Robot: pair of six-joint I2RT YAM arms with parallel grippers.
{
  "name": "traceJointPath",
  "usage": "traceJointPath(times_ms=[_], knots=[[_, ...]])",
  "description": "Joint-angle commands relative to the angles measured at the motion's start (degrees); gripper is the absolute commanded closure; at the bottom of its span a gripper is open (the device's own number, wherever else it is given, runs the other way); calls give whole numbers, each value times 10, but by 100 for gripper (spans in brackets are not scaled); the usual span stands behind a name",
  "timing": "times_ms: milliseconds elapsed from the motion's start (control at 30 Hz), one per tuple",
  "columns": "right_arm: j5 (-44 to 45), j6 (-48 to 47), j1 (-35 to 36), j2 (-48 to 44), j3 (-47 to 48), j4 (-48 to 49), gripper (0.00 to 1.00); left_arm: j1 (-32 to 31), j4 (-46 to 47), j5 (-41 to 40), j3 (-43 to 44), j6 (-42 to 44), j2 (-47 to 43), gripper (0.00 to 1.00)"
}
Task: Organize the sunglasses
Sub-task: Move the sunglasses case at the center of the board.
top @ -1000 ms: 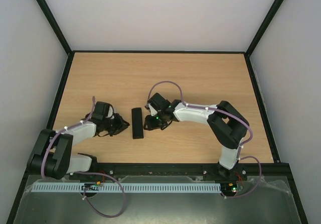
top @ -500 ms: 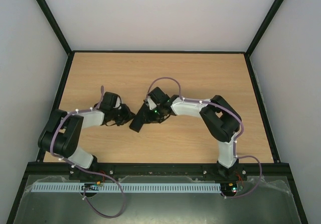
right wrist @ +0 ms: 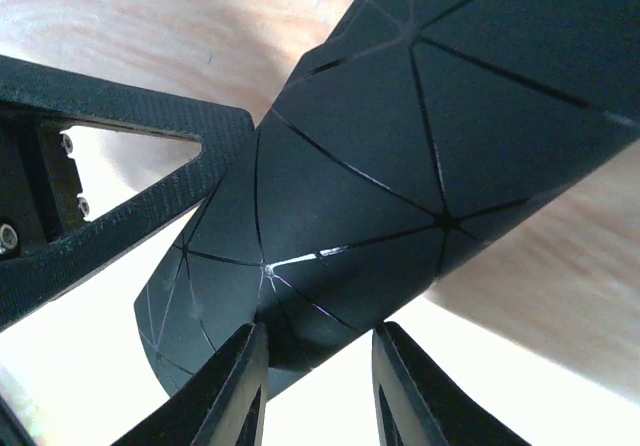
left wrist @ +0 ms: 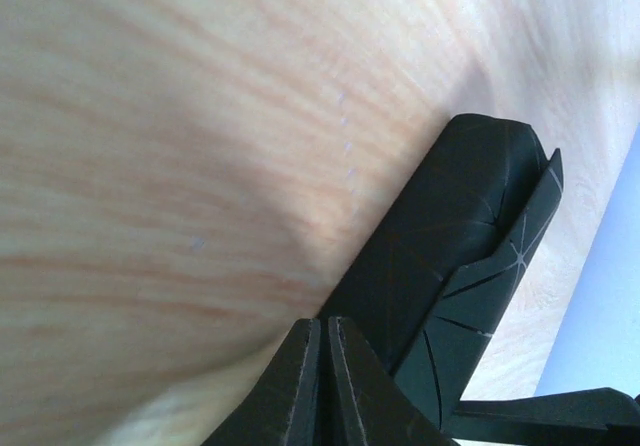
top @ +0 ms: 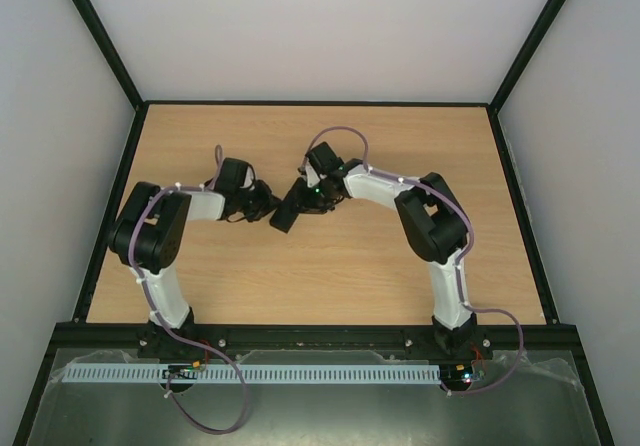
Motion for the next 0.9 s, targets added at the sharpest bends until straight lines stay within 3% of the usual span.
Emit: traceJointPath(times_ms=[0, 500, 733, 867], knots=[[47, -33, -15, 34, 59, -49, 69, -25, 9, 44, 32, -9, 22, 93], [77, -57, -69, -19, 6, -55, 63, -134, 69, 24, -44, -80, -31, 93], [87, -91, -90, 11, 81, -107, 60, -208, 88, -9, -43, -113, -26, 93], [112, -100, -105, 15, 122, -134, 57, -223, 92, -14, 6, -114, 20, 94]])
